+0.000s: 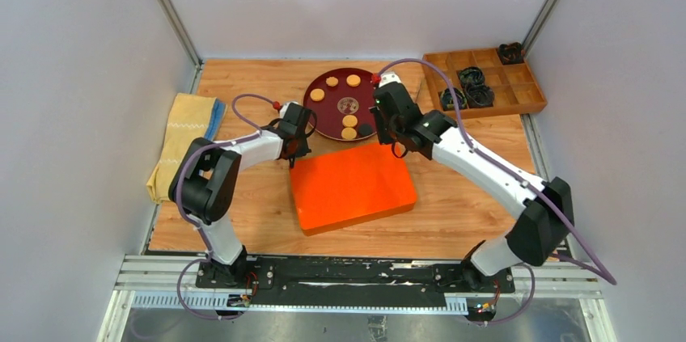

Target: Pack the cookies

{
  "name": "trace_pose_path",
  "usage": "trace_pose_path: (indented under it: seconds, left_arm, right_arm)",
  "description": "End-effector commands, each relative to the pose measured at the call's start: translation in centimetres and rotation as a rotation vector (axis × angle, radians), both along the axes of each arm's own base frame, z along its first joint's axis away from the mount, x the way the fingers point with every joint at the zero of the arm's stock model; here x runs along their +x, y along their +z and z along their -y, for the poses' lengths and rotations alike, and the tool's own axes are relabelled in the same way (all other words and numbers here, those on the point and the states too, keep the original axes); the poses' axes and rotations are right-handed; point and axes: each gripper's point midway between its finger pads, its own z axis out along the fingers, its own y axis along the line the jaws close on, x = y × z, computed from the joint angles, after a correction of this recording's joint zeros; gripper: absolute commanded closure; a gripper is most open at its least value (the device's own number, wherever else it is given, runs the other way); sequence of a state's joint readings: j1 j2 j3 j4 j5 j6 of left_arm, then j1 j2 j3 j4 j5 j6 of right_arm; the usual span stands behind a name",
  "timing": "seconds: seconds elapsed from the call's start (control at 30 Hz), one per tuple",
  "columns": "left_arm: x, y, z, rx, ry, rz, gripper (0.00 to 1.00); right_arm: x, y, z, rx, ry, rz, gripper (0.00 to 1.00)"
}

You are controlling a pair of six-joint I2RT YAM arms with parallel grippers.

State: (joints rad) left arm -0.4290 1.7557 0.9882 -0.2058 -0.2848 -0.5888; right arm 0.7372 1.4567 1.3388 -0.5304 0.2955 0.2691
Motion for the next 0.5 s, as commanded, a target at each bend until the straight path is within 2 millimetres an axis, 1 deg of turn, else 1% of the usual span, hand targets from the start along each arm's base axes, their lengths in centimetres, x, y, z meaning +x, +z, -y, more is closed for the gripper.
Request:
trace_pose_path:
  seconds: [0.0,0.07,0.1,0.2,0.23,0.3,0.37,0.47]
  left_arm:
    - [-1.6,-0.7,-0.5,0.030,-0.013,-0.060,1.00]
    - [-1.6,-0.6,-0.5,0.028,-0.017,-0.060,1.00]
    - [-1.7,-0.6,-0.4,0.025,-0.019,-0.061,1.00]
    - [-1.7,-0.2,-0.4,0.020,-0.022,-0.047,1.00]
    - [-1.6,0.2,-0.4,0.019,-0.021,-0.034,1.00]
    - [-1.2,1.2,-0.5,0.015,-0.017,-0.001,1.00]
    - [-0.8,3.0,-0.3,-0.005,-0.018,0.040,1.00]
    - [-0.2,8.5,0.0,-0.073,-0.012,0.182,1.00]
  right_arm:
    - [1.5,-2.9,-0.7,0.053,-0.004,-0.089,1.00]
    - [1.7,-5.6,-0.5,0.052,-0.026,-0.152,1.00]
    - [1.6,-7.3,-0.1,0.037,-0.044,-0.191,1.00]
    - [1.0,-10.0,0.8,0.007,-0.064,-0.254,1.00]
    - [0.9,-10.4,1.1,-0.004,-0.073,-0.260,1.00]
    - [0.9,-10.6,1.4,-0.018,-0.082,-0.259,1.00]
    - [1.3,-10.0,1.7,-0.026,-0.086,-0.237,1.00]
    - [1.8,-8.8,1.7,-0.024,-0.080,-0.203,1.00]
